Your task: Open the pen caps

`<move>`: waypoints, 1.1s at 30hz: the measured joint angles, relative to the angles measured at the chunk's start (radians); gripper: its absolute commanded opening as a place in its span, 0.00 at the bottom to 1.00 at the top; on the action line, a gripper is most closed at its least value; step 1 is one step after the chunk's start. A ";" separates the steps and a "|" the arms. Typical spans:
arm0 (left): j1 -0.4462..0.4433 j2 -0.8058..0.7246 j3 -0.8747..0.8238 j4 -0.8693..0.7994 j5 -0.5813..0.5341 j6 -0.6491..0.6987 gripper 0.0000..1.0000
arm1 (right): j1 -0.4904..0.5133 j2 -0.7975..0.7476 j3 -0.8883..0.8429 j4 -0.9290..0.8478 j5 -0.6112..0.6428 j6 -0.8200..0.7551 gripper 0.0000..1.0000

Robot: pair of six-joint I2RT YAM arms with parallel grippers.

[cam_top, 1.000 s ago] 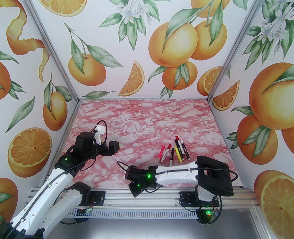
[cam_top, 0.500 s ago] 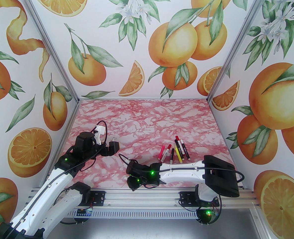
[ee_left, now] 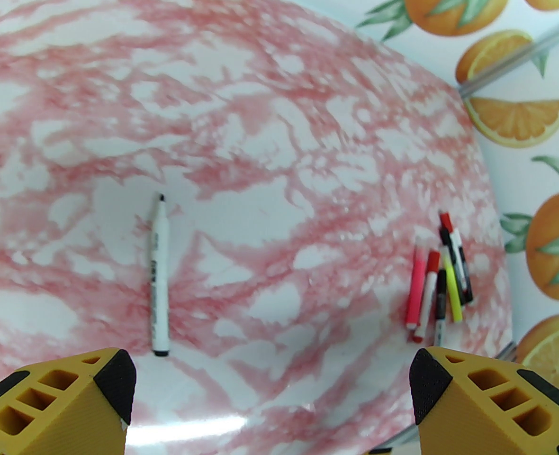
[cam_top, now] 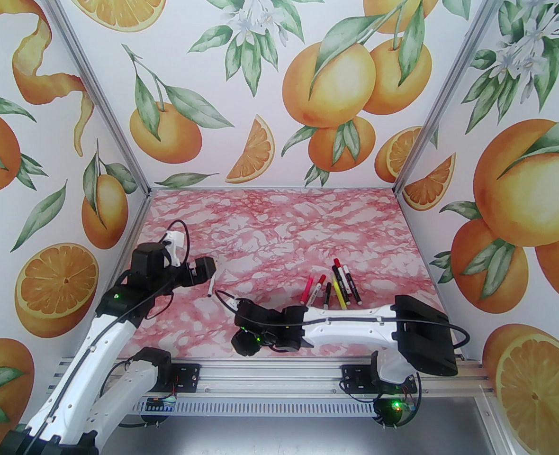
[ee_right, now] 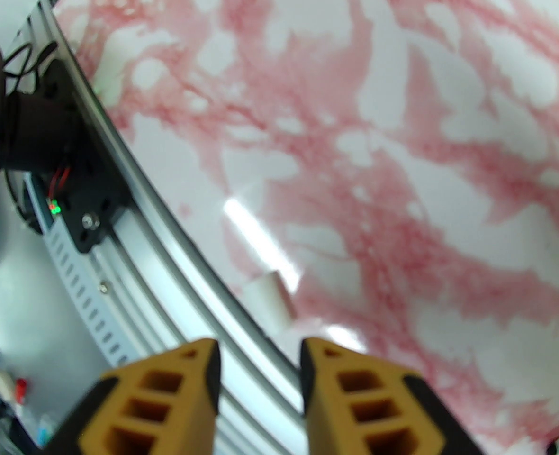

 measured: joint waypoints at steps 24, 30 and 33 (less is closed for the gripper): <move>0.372 0.076 0.053 -0.032 0.170 0.053 1.00 | 0.062 0.183 0.077 -0.067 0.042 -0.117 0.40; 0.373 0.090 0.069 -0.035 0.187 0.082 1.00 | 0.076 0.222 0.106 -0.070 0.048 -0.126 0.38; 0.373 0.090 0.071 -0.035 0.195 0.095 1.00 | 0.080 0.233 0.120 -0.076 0.049 -0.133 0.37</move>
